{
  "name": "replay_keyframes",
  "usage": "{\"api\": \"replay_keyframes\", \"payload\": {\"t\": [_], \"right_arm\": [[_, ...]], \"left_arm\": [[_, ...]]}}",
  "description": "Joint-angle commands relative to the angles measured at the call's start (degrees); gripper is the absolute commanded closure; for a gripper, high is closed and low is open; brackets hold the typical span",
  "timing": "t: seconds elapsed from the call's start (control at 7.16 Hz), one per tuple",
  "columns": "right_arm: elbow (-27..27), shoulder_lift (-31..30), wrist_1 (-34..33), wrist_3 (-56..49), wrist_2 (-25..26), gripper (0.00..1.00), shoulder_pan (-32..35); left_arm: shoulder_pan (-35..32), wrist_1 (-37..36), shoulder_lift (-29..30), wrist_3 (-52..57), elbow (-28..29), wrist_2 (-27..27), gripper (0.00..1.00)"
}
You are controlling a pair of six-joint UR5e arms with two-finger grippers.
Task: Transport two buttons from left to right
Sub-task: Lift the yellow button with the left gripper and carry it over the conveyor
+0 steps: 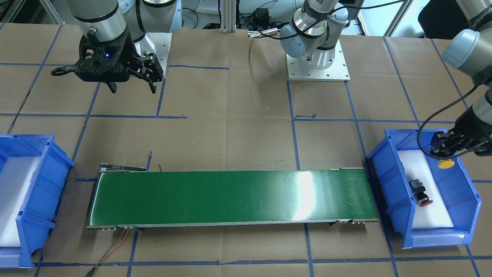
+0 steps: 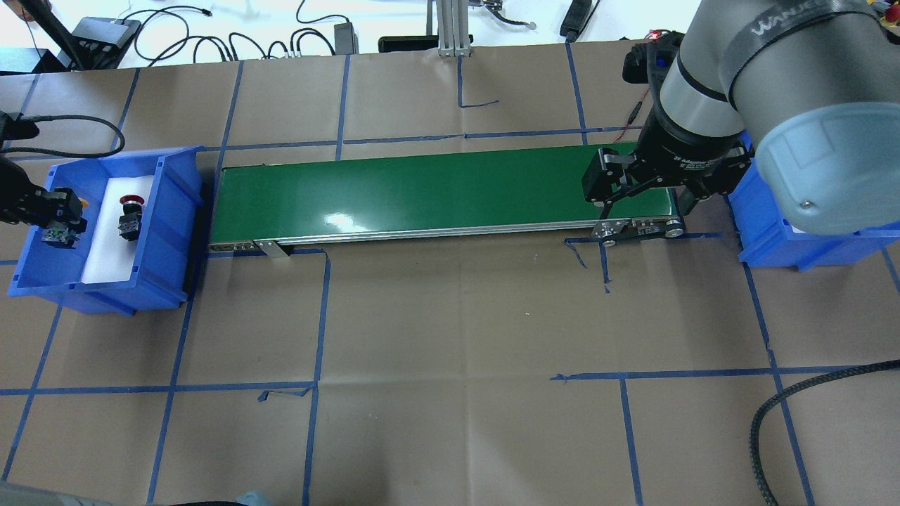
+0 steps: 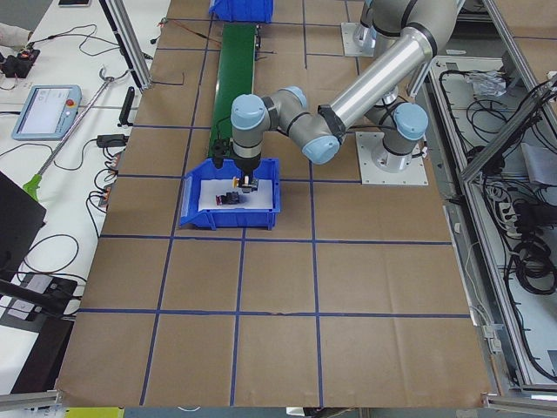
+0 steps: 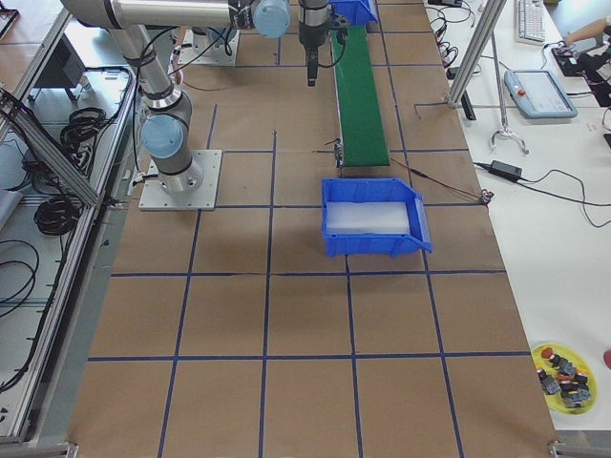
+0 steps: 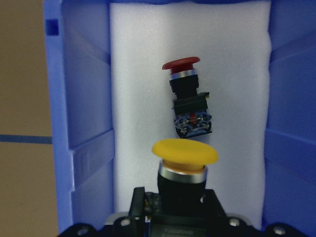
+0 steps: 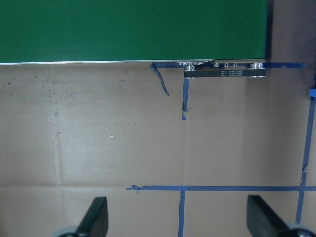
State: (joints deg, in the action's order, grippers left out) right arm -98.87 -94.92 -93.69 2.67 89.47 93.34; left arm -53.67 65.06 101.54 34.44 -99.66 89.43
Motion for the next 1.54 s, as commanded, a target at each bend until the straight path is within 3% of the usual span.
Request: {"api": "replay_keyframes", "payload": {"t": [0.0, 0.28, 0.84, 1.12, 1.4], "right_arm": [[0.0, 0.0, 0.0, 0.0, 0.0, 0.00, -0.1], [0.0, 0.0, 0.0, 0.0, 0.0, 0.00, -0.1], [0.0, 0.0, 0.0, 0.0, 0.1, 0.00, -0.1], [0.0, 0.0, 0.0, 0.0, 0.0, 0.00, -0.1], [0.0, 0.0, 0.0, 0.0, 0.1, 0.00, -0.1]], "left_arm": [[-2.7, 8.0, -1.0, -2.3, 6.6, 0.1, 0.92], [-9.5, 9.8, -0.6, -10.2, 9.0, 0.4, 0.92], [-23.0, 7.9, 3.6, -31.4, 7.3, 0.3, 0.92], [-27.3, 1.9, 8.0, -33.2, 6.8, 0.9, 0.92], [-27.5, 1.7, 10.3, -33.1, 6.4, 0.8, 0.92]]}}
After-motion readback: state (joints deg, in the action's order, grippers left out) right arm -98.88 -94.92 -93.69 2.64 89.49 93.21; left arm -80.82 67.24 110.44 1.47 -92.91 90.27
